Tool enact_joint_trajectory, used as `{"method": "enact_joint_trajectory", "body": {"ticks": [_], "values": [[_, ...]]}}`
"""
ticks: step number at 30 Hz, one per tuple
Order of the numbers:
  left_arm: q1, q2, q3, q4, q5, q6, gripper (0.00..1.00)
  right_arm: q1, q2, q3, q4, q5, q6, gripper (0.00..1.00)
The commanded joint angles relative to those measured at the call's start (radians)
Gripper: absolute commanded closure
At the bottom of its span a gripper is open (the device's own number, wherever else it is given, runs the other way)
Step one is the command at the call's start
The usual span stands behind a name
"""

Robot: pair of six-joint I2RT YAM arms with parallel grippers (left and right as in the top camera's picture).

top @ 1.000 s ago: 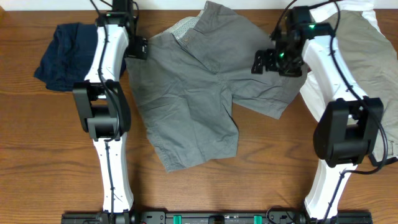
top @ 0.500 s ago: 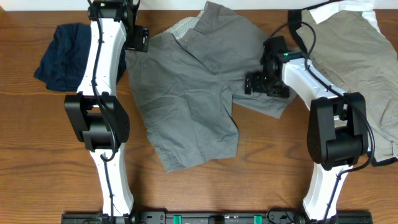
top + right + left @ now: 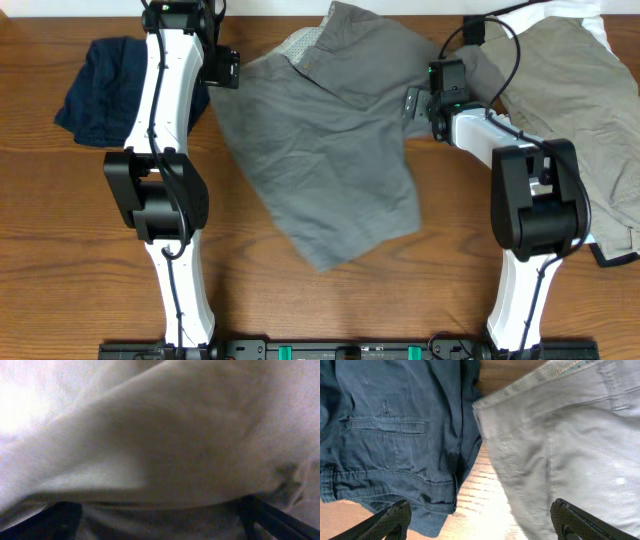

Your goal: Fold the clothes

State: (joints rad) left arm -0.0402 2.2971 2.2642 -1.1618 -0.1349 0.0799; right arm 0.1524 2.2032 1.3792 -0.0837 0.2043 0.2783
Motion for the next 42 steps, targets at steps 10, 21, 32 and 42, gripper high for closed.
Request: {"method": "enact_joint_trajectory", "body": {"ticks": [10,21,32,42], "values": [[0.006,0.004,-0.002,-0.05,0.08,-0.056,0.1,-0.204,0.198,0.213,-0.109,-0.166,-0.127,0.01],[0.006,0.004,-0.035,-0.06,0.084,-0.052,0.1,-0.213,0.19,0.88,-0.929,-0.404,-0.138,0.01],[0.006,0.004,-0.035,-0.188,0.154,0.055,0.09,-0.156,0.019,1.076,-1.323,-0.377,-0.064,0.01],[0.006,0.008,-0.035,-0.243,0.335,0.32,0.06,-0.05,-0.146,1.076,-1.53,-0.308,-0.038,0.01]]}}
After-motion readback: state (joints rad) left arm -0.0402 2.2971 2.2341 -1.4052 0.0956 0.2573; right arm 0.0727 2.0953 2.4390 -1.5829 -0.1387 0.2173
